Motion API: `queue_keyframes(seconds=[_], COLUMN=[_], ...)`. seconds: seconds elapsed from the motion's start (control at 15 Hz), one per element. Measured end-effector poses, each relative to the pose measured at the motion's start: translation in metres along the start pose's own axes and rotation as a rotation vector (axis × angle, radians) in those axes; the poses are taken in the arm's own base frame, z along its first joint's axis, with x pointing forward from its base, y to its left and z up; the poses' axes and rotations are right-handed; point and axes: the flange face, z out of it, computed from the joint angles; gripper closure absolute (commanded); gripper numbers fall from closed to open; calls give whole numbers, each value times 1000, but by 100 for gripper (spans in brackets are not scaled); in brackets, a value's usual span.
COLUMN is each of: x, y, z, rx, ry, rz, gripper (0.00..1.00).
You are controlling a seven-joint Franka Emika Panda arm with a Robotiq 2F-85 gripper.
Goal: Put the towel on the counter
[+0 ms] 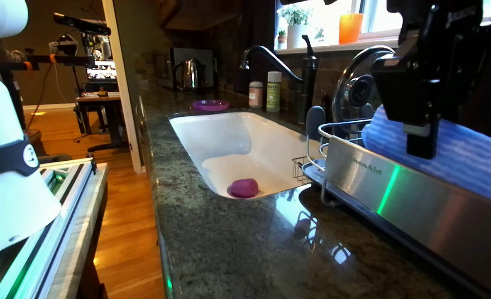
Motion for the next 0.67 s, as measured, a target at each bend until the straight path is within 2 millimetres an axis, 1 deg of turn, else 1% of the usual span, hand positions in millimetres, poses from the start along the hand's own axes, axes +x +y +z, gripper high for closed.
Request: queue_keyframes(seconds=[0.07,0.47,0.67], x=[1,-1,-6], y=[-1,-3,-6], z=[-1,-2,-10], rx=[2,5,15], ry=[2,2,0], rz=[-2,-15,-27], gripper=[100,99,99])
